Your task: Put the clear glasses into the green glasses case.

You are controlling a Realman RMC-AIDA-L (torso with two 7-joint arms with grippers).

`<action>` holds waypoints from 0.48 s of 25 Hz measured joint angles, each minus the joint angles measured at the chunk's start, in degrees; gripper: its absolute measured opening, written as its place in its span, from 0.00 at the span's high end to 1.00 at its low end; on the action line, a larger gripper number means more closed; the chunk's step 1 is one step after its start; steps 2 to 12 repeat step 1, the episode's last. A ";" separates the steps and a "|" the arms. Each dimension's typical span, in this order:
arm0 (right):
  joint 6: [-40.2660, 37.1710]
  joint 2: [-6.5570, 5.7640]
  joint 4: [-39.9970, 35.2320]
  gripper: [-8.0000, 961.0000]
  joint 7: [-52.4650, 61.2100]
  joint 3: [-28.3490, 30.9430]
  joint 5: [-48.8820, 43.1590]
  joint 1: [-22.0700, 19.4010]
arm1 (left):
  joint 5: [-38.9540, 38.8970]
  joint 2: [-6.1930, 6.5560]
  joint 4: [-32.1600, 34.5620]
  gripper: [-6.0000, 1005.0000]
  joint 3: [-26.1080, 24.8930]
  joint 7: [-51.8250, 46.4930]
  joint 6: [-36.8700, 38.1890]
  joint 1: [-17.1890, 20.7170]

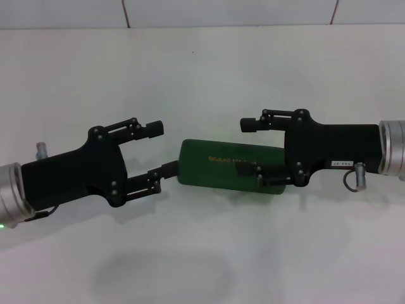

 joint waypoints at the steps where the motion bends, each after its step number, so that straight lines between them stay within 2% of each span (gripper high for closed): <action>1: 0.00 0.00 0.00 0.20 -0.01 0.00 -0.02 0.00 | 0.00 -0.06 0.00 0.31 0.00 0.00 -0.02 0.00; 12: 0.00 0.00 0.00 0.20 -0.01 0.00 -0.02 0.00 | 0.00 -0.06 0.00 0.31 0.00 0.00 -0.02 0.00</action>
